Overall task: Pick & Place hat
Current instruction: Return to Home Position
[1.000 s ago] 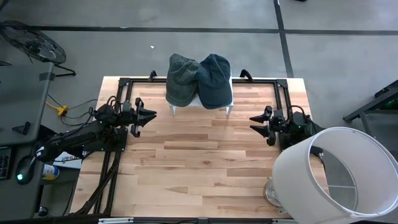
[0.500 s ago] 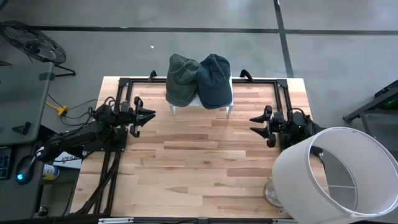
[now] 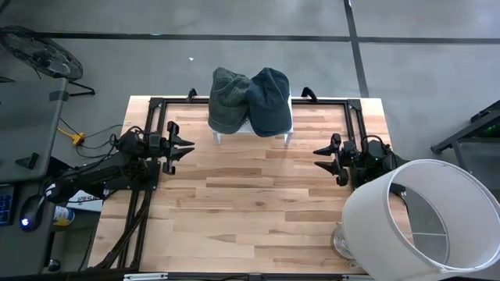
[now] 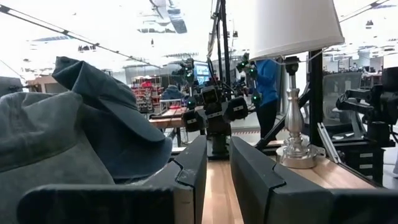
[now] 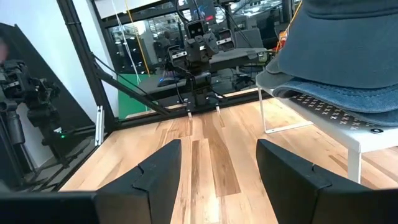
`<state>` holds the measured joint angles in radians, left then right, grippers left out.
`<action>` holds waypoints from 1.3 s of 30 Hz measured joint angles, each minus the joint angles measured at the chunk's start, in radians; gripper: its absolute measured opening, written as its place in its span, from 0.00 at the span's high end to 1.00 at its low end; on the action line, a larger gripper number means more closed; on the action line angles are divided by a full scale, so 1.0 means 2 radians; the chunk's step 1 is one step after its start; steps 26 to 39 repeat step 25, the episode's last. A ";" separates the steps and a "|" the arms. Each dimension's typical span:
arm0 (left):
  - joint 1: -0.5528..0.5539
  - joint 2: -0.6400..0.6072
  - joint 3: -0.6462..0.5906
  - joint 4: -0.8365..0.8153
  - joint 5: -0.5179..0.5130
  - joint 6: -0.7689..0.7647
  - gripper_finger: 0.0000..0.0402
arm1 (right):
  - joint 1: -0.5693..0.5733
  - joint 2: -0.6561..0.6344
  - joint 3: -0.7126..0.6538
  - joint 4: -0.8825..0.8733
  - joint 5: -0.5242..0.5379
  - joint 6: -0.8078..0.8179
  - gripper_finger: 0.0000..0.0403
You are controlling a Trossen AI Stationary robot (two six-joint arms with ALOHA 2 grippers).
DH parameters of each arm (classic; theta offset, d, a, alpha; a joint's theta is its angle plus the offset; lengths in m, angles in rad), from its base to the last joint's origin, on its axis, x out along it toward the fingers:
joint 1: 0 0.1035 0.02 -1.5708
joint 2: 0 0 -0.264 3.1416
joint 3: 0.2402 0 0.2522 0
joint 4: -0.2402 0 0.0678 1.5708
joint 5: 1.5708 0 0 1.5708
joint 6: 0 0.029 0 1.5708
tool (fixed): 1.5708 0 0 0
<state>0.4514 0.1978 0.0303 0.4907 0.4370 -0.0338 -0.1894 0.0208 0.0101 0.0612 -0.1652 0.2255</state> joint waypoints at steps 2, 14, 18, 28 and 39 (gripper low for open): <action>0.000 0.000 0.000 -0.003 0.000 0.000 0.83 | 0.000 0.000 0.000 0.000 0.000 0.000 0.50; 0.000 0.000 0.002 -0.042 0.000 0.000 0.83 | 0.000 0.000 0.000 0.001 0.000 0.001 0.50; 0.000 0.000 0.002 -0.059 0.000 0.000 0.83 | 0.000 0.000 0.000 0.001 0.000 0.001 0.50; 0.000 0.000 0.003 -0.094 0.000 0.000 0.83 | 0.000 0.000 0.001 0.001 0.001 0.001 0.50; 0.000 0.000 0.003 -0.094 0.000 0.000 0.83 | 0.000 0.000 0.001 0.001 0.001 0.001 0.50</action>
